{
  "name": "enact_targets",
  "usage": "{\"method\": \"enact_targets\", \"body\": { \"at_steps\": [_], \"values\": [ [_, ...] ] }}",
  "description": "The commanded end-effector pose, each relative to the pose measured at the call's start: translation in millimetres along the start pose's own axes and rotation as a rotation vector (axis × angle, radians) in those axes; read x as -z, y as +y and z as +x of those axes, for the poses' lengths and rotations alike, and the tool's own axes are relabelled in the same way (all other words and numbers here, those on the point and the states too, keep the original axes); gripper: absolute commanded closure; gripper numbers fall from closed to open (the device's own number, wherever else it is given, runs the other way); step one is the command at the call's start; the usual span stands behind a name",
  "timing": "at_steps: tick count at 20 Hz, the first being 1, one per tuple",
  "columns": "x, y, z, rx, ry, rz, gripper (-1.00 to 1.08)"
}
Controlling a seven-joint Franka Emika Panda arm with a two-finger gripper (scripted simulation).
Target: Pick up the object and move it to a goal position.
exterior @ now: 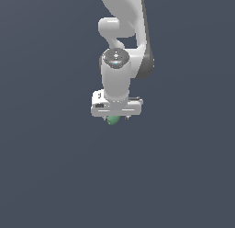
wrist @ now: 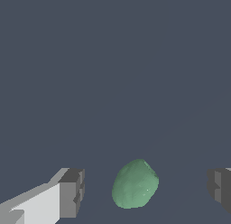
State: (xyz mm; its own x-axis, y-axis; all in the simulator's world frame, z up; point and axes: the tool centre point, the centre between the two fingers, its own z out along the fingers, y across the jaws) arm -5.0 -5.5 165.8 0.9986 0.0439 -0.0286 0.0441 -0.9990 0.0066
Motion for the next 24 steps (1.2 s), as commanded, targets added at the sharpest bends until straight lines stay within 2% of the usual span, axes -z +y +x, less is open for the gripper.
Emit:
{"method": "enact_targets", "body": {
  "at_steps": [1,10,17,24],
  "values": [
    [0,0,0,0.0,0.0,0.0,-0.92],
    [2,33,-8,-0.041,-0.02,-0.001,-0.92],
    [-1,32,-9,-0.06,-0.018,-0.001,-0.92],
    [-11,28,-17,-0.146,-0.013,0.002,-0.92]
  ]
}}
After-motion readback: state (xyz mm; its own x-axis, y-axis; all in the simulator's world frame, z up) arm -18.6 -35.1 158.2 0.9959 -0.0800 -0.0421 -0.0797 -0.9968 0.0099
